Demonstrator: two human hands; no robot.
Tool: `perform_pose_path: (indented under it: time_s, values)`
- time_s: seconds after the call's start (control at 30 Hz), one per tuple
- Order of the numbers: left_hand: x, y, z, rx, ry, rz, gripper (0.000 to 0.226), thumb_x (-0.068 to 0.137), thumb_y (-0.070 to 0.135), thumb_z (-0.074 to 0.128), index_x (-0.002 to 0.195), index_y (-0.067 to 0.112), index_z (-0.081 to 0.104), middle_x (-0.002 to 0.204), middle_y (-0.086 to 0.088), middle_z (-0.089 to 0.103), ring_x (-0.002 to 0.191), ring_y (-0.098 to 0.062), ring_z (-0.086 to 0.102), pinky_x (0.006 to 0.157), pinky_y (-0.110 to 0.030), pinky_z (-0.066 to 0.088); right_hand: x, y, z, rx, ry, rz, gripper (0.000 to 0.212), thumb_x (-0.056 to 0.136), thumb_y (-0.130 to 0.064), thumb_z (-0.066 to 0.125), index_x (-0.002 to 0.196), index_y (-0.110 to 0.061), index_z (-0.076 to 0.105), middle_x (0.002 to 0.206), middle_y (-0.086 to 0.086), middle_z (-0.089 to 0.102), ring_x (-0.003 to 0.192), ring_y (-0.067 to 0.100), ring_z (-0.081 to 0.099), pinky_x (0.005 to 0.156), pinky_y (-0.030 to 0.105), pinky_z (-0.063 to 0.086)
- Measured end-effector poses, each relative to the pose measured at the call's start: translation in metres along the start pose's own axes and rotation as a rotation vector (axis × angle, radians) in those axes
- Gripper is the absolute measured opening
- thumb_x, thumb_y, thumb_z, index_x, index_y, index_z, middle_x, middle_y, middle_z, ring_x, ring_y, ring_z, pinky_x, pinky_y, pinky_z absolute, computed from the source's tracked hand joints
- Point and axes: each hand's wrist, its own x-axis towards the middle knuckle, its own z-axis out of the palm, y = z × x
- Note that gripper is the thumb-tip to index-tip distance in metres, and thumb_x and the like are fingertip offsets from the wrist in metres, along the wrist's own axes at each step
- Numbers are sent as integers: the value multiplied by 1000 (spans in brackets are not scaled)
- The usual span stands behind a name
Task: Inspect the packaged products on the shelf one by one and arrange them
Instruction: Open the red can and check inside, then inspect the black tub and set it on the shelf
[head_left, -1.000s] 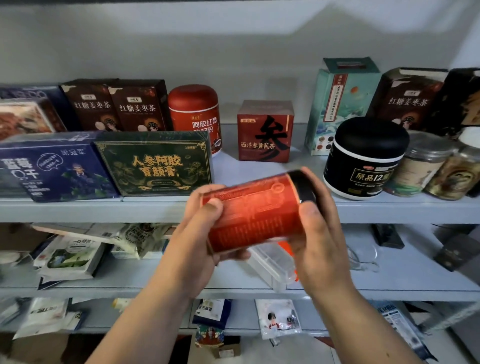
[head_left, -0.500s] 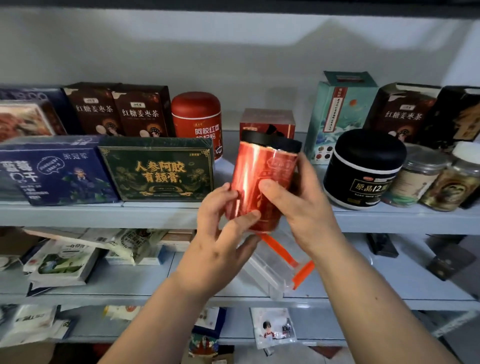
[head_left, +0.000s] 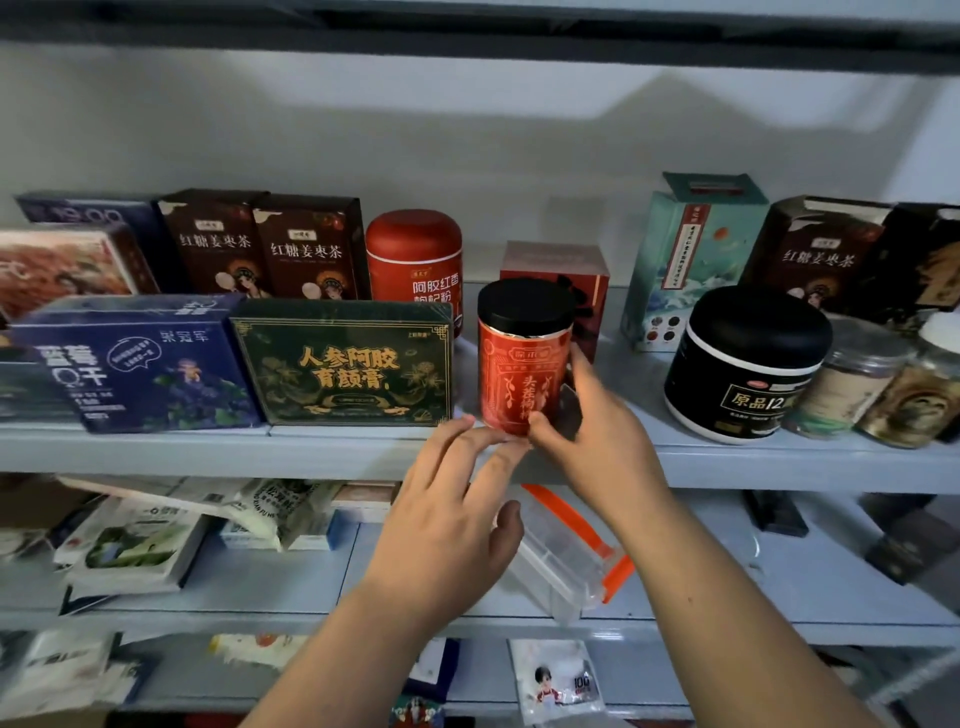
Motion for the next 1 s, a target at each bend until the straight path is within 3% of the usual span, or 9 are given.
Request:
perform_pose_path:
  time_s: [0.17,0.27,0.37,0.43,0.57,0.63,0.77,0.83,1.0]
  values:
    - [15,22,5,-49,10,75,47,86,14,68,132,7,62,128,-13,58,129,-36,50,110,-47,42,-46,26,-14,-36,191,-83,71,96,-39,62,159,-29,33,161,1,41,153,18,31,117,38,37]
    - [31,46,19,-188,-7,84,48,86,17,66,133,8,60,130,-9,55,129,-30,49,114,-39,38,-70,52,-31,-50,343,-138,64,94,-40,52,155,-20,45,159,1,44,153,17,32,117,24,33]
    - [57,78,33,-402,-59,-95,59,87,31,61,142,17,48,137,2,46,132,-12,43,113,-14,27,-83,75,-55,-50,437,-122,62,94,-36,52,153,-18,47,159,2,45,152,16,34,119,19,30]
    - [85,91,50,-565,-134,-243,70,86,35,67,148,22,38,141,6,41,133,-3,37,109,-5,23,-87,89,-70,-43,478,-97,63,93,-36,51,153,-17,46,158,2,45,151,16,35,119,16,27]
    - [147,101,88,-789,-282,-490,113,63,52,88,154,24,26,151,2,46,140,-12,42,117,-33,36,-89,115,-92,-10,427,-24,69,91,-40,48,156,-20,40,161,2,42,150,13,34,118,19,29]
    - [164,107,100,-843,-329,-495,121,60,40,97,153,25,22,140,8,54,132,-11,51,110,-29,42,-87,125,-101,8,378,7,72,90,-44,47,158,-23,35,163,-1,39,150,10,33,115,24,31]
    - [171,116,111,-798,-209,-506,120,62,31,98,150,29,17,132,10,57,118,-6,58,100,-20,45,-79,137,-112,99,265,-36,73,90,-45,49,158,-23,35,160,-6,40,148,0,32,114,7,24]
    - [165,114,111,-824,-132,-514,110,63,31,95,144,30,21,132,9,55,111,7,59,93,-11,46,-77,137,-112,155,222,-85,70,90,-43,51,156,-23,38,157,-7,43,145,1,37,112,6,27]
    - [154,109,104,-1048,111,-586,83,63,48,74,135,33,35,116,12,69,109,-1,67,89,-22,52,-58,127,-111,382,186,-159,82,87,-52,61,157,-35,20,149,-26,34,142,-8,33,110,10,34]
